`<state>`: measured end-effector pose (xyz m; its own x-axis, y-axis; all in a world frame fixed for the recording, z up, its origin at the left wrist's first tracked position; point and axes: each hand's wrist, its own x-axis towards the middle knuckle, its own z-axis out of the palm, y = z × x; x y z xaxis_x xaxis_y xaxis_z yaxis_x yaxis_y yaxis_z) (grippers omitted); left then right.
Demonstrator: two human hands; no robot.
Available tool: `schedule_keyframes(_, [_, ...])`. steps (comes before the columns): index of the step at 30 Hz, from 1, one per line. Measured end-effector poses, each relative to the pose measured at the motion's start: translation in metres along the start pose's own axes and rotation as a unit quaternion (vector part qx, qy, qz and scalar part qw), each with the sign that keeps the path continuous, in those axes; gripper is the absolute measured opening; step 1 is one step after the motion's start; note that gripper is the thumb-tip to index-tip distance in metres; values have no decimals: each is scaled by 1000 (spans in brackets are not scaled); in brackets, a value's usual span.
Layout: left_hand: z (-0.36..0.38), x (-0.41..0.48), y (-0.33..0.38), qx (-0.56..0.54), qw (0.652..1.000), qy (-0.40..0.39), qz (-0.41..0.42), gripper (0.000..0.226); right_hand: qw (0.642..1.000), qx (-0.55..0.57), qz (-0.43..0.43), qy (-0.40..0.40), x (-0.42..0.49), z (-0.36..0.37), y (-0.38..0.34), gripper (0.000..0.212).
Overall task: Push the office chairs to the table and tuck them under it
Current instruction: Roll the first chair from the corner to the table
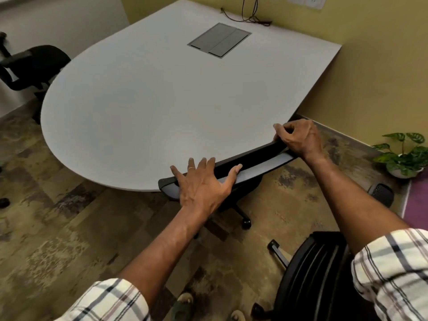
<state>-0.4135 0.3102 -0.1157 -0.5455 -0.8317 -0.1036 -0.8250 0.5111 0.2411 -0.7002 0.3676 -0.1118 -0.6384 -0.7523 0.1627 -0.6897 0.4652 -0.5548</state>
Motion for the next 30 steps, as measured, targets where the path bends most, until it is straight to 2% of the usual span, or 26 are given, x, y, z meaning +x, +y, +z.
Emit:
schedule_keyframes(7, [8, 20, 33, -4, 1000, -6, -11, 121, 999, 23, -18, -30, 42, -7, 25, 43])
schedule_keyframes(14, [11, 22, 35, 12, 1000, -16, -14, 125, 999, 36, -20, -11, 47, -1, 34, 47])
schedule_keyframes(23, [5, 11, 42, 19, 999, -14, -23, 125, 991, -28, 34, 125, 13, -4, 18, 60])
schedule_keyframes(27, [-1, 9, 41, -1, 1000, -25, -12, 120, 995, -20, 9, 100, -33, -11, 13, 36])
schedule_keyframes(30, [-3, 9, 39, -8, 999, -27, 28, 110, 993, -69, 75, 54, -70, -26, 25, 54])
